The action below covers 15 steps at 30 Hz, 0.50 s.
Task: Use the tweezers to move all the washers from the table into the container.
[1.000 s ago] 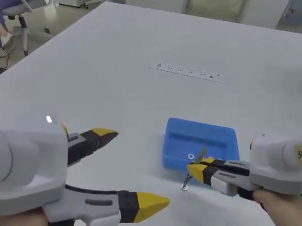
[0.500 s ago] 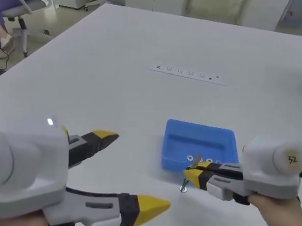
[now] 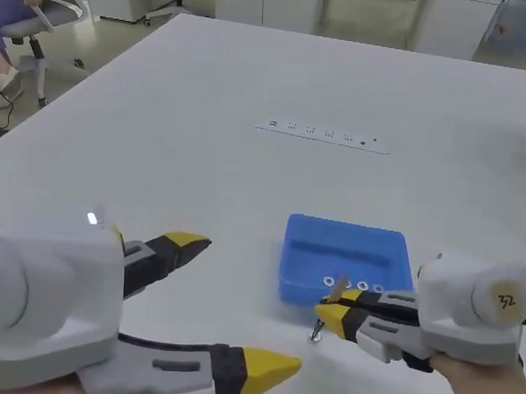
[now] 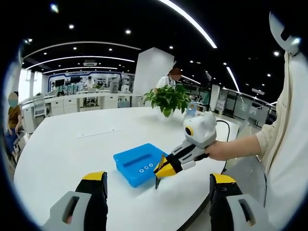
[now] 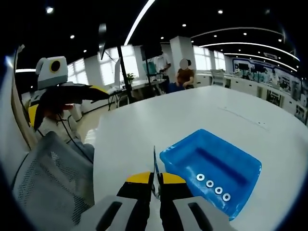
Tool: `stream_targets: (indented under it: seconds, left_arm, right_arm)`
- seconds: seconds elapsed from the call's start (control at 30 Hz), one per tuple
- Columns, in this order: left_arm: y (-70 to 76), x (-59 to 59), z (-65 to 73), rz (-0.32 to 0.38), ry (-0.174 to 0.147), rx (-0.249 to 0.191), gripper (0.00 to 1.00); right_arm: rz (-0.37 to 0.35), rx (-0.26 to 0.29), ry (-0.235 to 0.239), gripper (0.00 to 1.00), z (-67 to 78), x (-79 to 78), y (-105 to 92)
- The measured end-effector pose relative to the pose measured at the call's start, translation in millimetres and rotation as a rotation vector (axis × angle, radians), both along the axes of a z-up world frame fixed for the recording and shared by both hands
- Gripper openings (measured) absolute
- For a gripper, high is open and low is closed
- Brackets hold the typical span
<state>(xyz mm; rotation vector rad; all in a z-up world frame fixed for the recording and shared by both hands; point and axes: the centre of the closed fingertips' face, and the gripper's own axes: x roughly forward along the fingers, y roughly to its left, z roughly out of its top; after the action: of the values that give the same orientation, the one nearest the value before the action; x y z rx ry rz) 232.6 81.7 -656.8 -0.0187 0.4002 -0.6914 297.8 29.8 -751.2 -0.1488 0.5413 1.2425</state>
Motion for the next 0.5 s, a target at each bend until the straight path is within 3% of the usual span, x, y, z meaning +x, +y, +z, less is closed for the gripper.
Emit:
stream_targets:
  seconds: [0.13, 0.37, 0.5]
  left_arm:
    - [0.9, -1.3, -1.6, 0.001, 0.003, 0.002, 0.89]
    - [2.6, -1.6, -1.3, 0.008, 0.001, 0.0, 0.89]
    - [4.5, -1.5, -1.5, 0.013, 0.001, -0.001, 0.89]
  right_arm:
    - [-0.018, 0.035, -0.004, 0.02, 15.4, 5.7, -0.8]
    - [-0.053, 0.147, 0.01, 0.02, 49.7, 19.1, 2.4]
    - [-0.081, 0.193, 0.002, 0.02, 63.7, 32.5, 3.1]
